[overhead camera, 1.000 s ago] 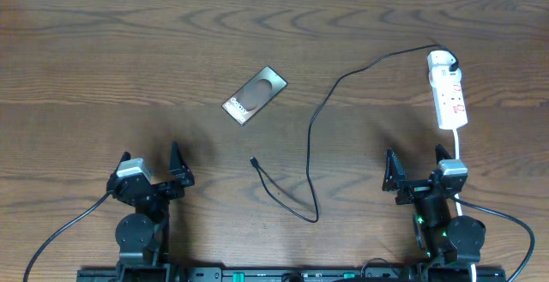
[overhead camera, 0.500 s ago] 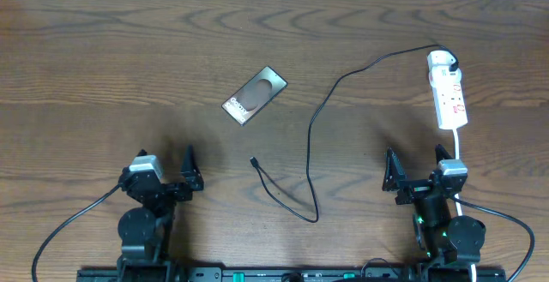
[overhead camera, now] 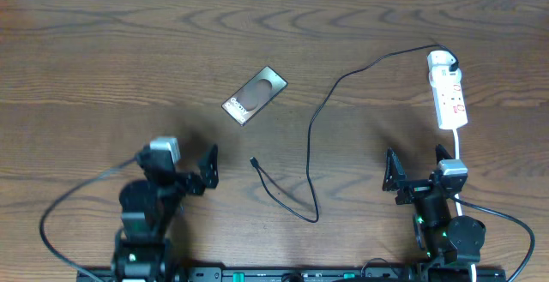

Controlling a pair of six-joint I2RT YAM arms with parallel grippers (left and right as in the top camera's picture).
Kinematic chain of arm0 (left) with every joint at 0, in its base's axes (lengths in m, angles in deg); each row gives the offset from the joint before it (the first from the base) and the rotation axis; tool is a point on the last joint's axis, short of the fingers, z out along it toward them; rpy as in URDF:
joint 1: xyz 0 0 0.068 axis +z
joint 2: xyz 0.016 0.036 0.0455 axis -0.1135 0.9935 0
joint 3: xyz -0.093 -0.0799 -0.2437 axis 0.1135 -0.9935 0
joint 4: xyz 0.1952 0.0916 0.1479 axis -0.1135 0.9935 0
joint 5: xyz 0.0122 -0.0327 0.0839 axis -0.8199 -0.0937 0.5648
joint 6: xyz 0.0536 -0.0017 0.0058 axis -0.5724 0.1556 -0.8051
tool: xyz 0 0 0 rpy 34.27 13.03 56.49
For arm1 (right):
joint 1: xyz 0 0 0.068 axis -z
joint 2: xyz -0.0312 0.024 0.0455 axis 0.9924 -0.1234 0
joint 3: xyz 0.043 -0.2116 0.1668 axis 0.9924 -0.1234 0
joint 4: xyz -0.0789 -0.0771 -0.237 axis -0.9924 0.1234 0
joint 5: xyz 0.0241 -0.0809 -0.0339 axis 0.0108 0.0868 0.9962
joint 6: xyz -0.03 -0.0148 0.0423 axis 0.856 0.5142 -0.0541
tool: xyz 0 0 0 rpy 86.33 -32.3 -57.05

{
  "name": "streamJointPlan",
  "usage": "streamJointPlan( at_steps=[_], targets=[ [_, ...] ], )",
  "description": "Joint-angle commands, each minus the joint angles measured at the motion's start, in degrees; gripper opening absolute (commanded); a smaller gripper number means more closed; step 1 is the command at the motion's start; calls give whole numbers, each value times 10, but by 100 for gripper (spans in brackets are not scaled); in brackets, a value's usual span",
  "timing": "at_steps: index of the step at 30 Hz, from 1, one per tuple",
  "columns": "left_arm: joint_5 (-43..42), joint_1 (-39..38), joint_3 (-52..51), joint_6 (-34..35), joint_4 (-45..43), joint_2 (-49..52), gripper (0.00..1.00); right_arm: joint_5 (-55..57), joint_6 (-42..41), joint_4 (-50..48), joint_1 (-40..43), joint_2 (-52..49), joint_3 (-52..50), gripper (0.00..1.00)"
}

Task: Plug charger to phone and switch on socket
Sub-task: 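Reach the left gripper to the silver phone and grasp it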

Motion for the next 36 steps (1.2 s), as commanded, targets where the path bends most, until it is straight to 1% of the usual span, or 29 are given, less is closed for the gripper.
streamJointPlan(
  at_steps=[1, 6, 8, 12, 15, 17, 19, 21, 24, 30, 34, 36],
  targets=[
    [-36, -3, 101, -25, -2, 98, 100, 7, 8, 1, -5, 4, -3, 99],
    [-33, -47, 219, -102, 16, 252, 100, 7, 8, 1, -5, 4, -3, 99],
    [-16, -70, 261, -127, 36, 303, 100, 7, 8, 1, -5, 4, -3, 99],
    [63, -133, 371, -213, 120, 418, 100, 7, 8, 1, -5, 4, -3, 99],
    [116, -170, 456, -262, 196, 499, 100, 7, 8, 1, -5, 4, -3, 99],
    [137, -183, 512, -276, 252, 551, 100, 7, 8, 1, -5, 4, -3, 99],
    [137, -187, 580, -278, 315, 616, 100, 7, 8, 1, -5, 4, -3, 99],
    [131, -187, 615, -278, 342, 654, 100, 7, 8, 1, -5, 4, -3, 99],
    [130, -187, 623, -278, 336, 679, 100, 7, 8, 1, -5, 4, -3, 99],
    [130, -187, 622, -278, 333, 687, 100, 7, 8, 1, -5, 4, -3, 99],
    [130, -186, 622, -278, 315, 687, 100, 7, 8, 1, -5, 4, -3, 99],
    [130, -186, 622, -280, 291, 687, 100, 7, 8, 1, -5, 4, -3, 99]
  ],
)
